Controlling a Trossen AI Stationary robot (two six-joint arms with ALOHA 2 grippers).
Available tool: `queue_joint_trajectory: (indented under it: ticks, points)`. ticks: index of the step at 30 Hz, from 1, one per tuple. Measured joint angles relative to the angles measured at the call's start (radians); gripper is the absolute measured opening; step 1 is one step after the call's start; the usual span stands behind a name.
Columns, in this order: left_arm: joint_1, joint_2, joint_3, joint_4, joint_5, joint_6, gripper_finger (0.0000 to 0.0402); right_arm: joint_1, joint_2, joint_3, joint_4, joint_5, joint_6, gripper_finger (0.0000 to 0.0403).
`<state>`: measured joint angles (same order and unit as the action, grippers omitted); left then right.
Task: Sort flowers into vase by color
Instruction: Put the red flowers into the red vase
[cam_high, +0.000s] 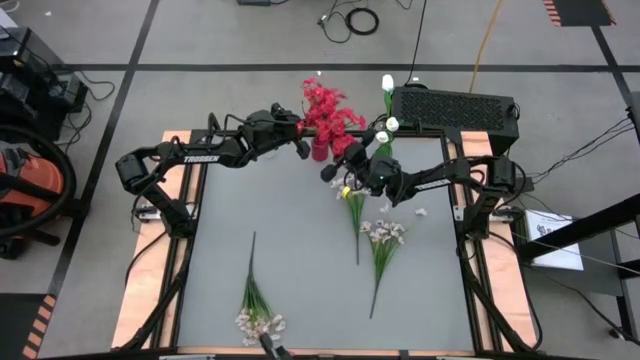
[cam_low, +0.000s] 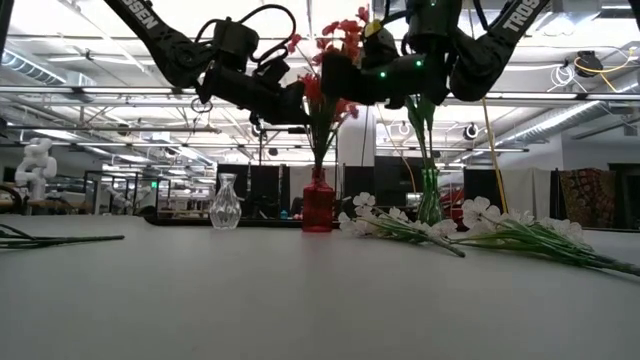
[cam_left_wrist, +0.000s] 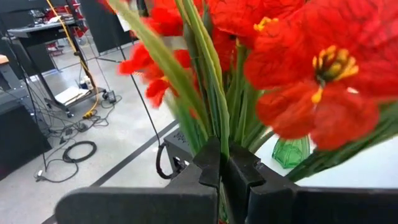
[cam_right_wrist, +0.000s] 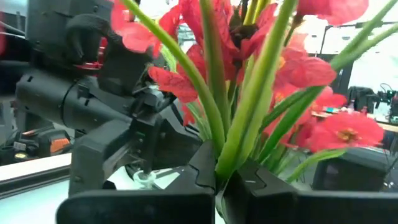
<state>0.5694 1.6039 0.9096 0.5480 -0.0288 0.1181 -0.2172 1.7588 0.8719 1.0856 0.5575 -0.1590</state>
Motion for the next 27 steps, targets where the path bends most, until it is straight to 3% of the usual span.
queue_joint_trajectory:
  ticks: [18, 27]
  points:
    - [0.000, 0.000, 0.000, -0.067, 0.002, -0.007, 0.0006, -0.027, 0.000, 0.000, -0.095, -0.006, 0.073, 0.0003]
    - [0.000, 0.000, 0.000, -0.088, 0.002, -0.008, 0.0008, -0.033, 0.000, 0.000, -0.111, -0.010, 0.077, 0.0057]
